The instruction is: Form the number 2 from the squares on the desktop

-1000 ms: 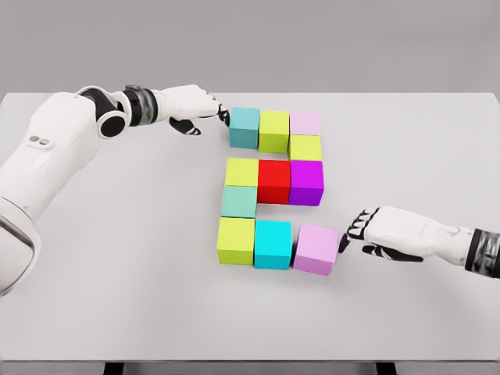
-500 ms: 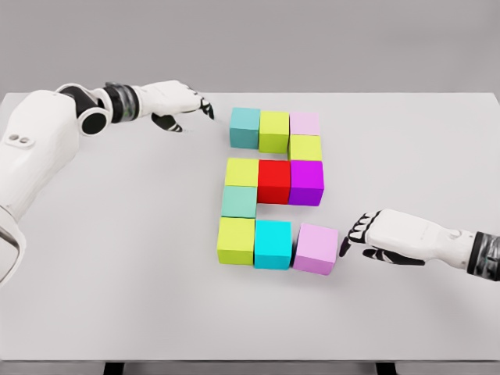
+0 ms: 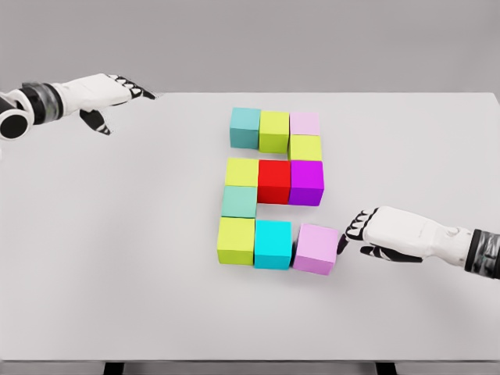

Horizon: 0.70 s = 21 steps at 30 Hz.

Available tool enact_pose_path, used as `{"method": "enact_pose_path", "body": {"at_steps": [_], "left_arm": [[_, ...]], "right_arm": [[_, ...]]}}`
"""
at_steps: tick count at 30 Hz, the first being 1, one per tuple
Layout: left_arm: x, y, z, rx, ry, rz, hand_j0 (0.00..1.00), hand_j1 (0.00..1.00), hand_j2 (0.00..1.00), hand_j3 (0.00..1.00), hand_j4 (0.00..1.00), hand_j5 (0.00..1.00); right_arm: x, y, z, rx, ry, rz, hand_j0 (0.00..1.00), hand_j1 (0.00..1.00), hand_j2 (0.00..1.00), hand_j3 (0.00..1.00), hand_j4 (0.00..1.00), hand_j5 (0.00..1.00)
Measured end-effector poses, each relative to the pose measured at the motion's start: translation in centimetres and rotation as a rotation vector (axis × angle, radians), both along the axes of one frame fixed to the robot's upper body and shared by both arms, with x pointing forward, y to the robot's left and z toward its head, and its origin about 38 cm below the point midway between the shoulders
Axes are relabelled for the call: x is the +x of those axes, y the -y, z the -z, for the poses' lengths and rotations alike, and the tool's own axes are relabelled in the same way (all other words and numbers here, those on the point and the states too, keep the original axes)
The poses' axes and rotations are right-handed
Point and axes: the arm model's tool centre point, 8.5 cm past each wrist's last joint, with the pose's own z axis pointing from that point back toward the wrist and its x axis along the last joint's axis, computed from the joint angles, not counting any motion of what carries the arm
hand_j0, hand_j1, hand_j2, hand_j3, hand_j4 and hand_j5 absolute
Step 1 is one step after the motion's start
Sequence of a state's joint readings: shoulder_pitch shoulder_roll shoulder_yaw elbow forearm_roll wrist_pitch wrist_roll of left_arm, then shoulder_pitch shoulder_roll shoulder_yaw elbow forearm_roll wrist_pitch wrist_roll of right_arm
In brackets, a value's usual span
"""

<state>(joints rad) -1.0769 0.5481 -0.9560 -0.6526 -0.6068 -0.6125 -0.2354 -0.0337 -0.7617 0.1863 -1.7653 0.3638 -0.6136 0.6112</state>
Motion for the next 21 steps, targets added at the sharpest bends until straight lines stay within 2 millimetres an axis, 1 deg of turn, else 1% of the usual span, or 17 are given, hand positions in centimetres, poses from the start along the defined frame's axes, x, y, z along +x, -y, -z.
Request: {"method": "enact_pose_path", "body": {"at_steps": [3,4,6,8,11,12,13,15,18,21], "left_arm": [[-1.9,-2.6,0.8,0.004,-0.007,-0.010,1.00,1.00,1.00,1.00,1.00,1.00],[-2.4,-3.2,0.7,-0.002,0.000,-0.011,1.00,1.00,1.00,1.00,1.00,1.00],[-2.8,-3.6,0.0,-0.017,0.021,-0.006,1.00,1.00,1.00,1.00,1.00,1.00],[-2.8,-3.6,-1.0,-0.028,0.047,-0.002,1.00,1.00,1.00,1.00,1.00,1.00],[-2.8,-3.8,-1.9,-0.041,0.070,-0.002,1.00,1.00,1.00,1.00,1.00,1.00],[-2.9,-3.9,-1.8,-0.043,0.069,-0.004,1.00,1.00,1.00,1.00,1.00,1.00],[-3.4,-4.2,-0.8,-0.047,0.052,-0.011,1.00,1.00,1.00,1.00,1.00,1.00],[-4.0,-5.0,0.1,-0.056,0.039,-0.031,1.00,1.00,1.00,1.00,1.00,1.00],[-3.9,-5.7,-0.7,-0.067,0.060,-0.048,1.00,1.00,1.00,1.00,1.00,1.00],[-4.0,-6.0,-1.0,-0.071,0.067,-0.055,1.00,1.00,1.00,1.00,1.00,1.00]], "right_arm": [[0.0,0.0,0.0,0.000,0.000,0.000,0.58,0.58,0.58,0.58,0.58,0.58],[0.0,0.0,0.0,0.000,0.000,0.000,0.58,0.58,0.58,0.58,0.58,0.58],[0.0,0.0,0.0,0.000,0.000,0.000,0.58,0.58,0.58,0.58,0.58,0.58],[0.0,0.0,0.0,0.001,0.000,0.000,0.58,0.58,0.58,0.58,0.58,0.58],[0.0,0.0,0.0,0.002,0.000,0.000,0.58,0.58,0.58,0.58,0.58,0.58],[0.0,-0.1,0.0,0.002,-0.001,0.000,0.58,0.58,0.58,0.58,0.58,0.58],[0.0,-0.1,0.0,0.002,-0.001,-0.001,0.58,0.58,0.58,0.58,0.58,0.58],[0.0,-0.1,0.0,0.003,0.001,-0.001,0.58,0.58,0.58,0.58,0.58,0.58],[0.1,-0.1,-0.1,0.006,0.002,-0.001,0.58,0.58,0.58,0.58,0.58,0.58],[0.1,-0.4,0.0,0.021,0.001,-0.002,0.58,0.58,0.58,0.58,0.58,0.58]]}}
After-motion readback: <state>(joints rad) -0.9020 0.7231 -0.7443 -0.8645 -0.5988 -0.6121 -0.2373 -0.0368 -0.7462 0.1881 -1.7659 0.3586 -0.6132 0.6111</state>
